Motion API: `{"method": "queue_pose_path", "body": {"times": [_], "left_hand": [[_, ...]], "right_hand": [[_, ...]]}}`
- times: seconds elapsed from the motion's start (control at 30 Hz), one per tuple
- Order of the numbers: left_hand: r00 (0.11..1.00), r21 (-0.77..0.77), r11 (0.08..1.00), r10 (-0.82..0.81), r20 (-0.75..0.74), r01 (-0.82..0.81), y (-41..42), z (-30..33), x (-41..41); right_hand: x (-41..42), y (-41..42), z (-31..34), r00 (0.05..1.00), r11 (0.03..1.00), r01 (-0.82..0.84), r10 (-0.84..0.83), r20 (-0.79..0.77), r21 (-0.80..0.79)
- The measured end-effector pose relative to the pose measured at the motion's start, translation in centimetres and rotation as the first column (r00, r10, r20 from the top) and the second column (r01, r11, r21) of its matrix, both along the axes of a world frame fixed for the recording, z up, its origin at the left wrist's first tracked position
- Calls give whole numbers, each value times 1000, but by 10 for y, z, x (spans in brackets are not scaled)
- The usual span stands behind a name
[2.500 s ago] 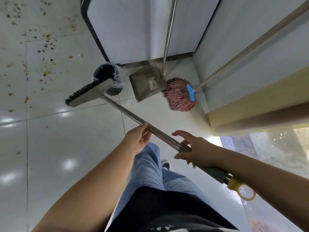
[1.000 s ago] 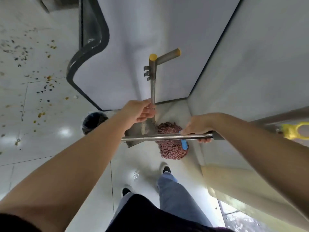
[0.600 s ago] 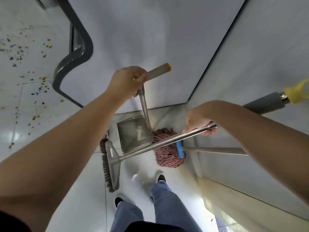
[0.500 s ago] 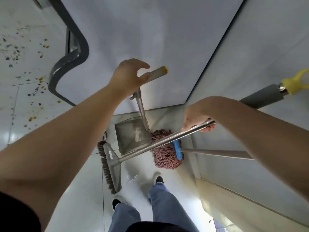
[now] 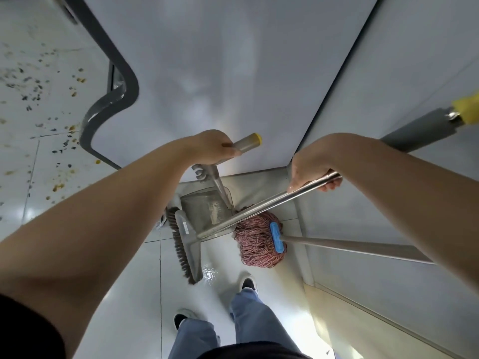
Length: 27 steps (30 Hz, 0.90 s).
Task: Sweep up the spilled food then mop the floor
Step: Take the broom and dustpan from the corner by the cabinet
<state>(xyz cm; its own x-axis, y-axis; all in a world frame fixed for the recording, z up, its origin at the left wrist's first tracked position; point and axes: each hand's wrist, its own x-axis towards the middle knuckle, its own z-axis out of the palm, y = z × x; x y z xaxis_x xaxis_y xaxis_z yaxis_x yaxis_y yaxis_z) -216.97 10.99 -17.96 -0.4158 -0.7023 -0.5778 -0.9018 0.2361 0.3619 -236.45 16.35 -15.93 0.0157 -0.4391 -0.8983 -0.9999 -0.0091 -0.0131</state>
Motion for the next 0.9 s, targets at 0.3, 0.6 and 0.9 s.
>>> {"method": "queue_pose_path", "body": {"times": [0.3,0.6,0.9], "left_hand": [[835,13,876,464,-296,-482,29,18,59],[311,403,473,860,-404,-784,100,31,138],[-221,699,175,872,-437,-693,192,27,207]], "right_hand": [[9,4,20,989,992,-117,112,-96,-54],[79,13,50,894,911,-408,386,-226,-60],[181,48,66,727,751,-658,615,-306,-55]]}}
